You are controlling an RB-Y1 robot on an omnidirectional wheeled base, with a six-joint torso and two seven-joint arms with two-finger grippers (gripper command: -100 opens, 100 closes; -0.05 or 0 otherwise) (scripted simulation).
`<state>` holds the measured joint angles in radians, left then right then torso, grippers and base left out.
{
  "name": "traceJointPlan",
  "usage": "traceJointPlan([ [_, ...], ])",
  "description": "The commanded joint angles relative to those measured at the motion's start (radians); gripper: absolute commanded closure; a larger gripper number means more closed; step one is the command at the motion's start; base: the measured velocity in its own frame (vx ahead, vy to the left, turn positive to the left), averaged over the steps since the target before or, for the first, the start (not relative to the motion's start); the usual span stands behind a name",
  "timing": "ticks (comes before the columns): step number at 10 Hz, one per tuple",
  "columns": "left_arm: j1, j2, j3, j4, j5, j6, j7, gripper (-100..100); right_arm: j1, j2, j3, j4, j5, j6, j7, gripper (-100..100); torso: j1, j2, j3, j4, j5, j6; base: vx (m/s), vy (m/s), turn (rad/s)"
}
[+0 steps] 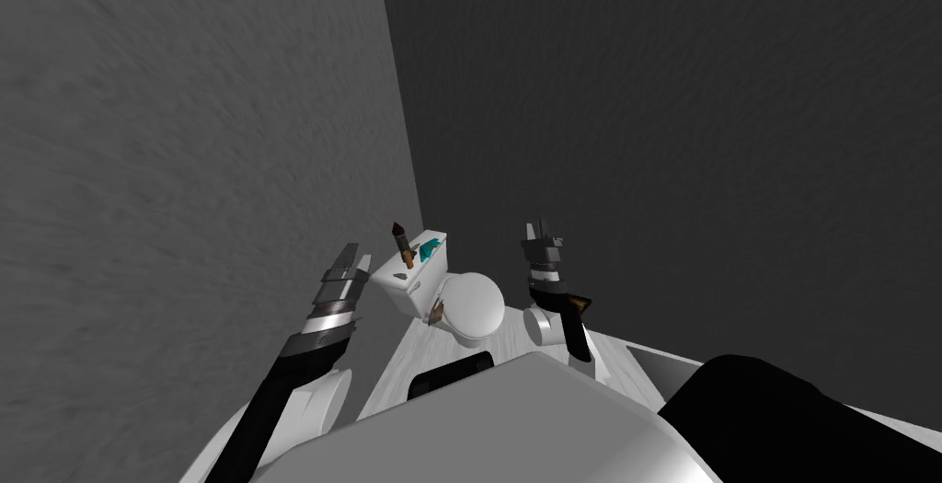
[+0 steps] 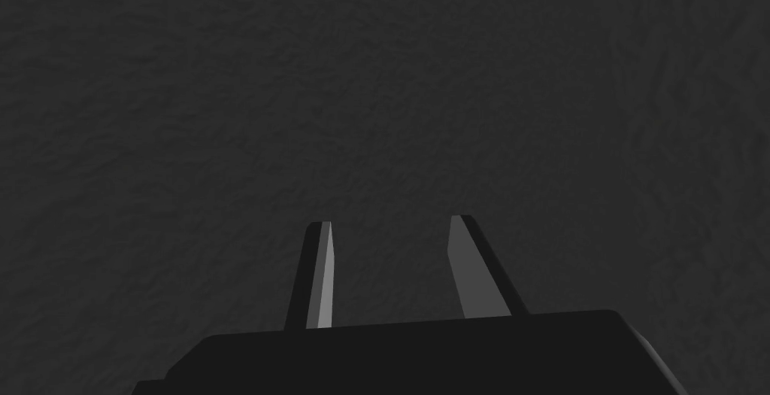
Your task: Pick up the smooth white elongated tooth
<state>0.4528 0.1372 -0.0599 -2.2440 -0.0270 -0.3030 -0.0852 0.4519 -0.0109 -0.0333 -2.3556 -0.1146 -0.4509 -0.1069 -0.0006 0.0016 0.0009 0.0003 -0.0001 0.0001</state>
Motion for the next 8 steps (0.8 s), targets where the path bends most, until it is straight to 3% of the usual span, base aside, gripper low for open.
traceJointPlan([
  [1, -0.011, 0.006, 0.001, 0.004, 0.003, 0.032, -0.003, -100, 0.000, 0.000, 0.000, 0.000, 0.000, 0.000, 0.000, 0, 0.000, 0.000, 0.000, 0.000, 0.000, 0.000, -0.023, -0.009, -0.028],
  [8, -0.059, 0.052, 0.014, 0.018, 0.039, 0.220, -0.019, -100, 0.000, 0.000, 0.000, 0.000, 0.000, 0.000, 0.000, 0, 0.000, 0.000, 0.000, 0.000, 0.000, 0.000, -0.031, -0.015, -0.046],
])
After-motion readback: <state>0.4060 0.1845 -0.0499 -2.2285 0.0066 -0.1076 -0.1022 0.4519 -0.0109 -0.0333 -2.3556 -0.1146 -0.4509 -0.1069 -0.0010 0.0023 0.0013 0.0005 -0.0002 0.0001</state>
